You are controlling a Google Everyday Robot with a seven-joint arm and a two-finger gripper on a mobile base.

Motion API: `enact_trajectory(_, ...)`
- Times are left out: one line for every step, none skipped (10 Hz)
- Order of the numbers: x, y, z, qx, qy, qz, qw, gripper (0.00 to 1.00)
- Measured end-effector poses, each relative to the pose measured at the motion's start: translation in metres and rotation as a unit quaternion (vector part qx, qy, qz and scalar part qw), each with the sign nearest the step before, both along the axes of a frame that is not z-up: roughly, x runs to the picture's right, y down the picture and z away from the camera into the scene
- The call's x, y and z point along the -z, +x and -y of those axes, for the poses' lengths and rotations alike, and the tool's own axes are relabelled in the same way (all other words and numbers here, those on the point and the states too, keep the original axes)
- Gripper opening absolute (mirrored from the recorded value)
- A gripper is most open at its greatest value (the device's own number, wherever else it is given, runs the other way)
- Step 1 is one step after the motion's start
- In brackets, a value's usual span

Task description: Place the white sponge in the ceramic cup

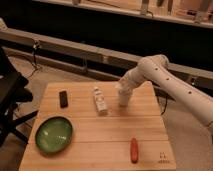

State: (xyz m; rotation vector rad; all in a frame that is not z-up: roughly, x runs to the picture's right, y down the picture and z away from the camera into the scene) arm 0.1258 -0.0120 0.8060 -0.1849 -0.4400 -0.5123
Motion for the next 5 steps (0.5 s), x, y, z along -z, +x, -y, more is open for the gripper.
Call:
enact_trajectory(-0.0001,0.0,0.0003,0.0,0.001,0.0,1.0,0.8)
enact_trajectory(-0.0002,-0.0021,0.0011,0.001,0.001,0.001,1.0,0.8)
enact_trajectory(-0.0009,-0.0017,0.0015,0.003,0.003,0.002,1.0,0.8)
enact_trajectory(-0.001,-0.0015,0.0024,0.003,0.003,0.003,1.0,0.8)
enact_trajectory(-0.0017,-0.0024,0.0028,0.004,0.004,0.003,1.0,0.8)
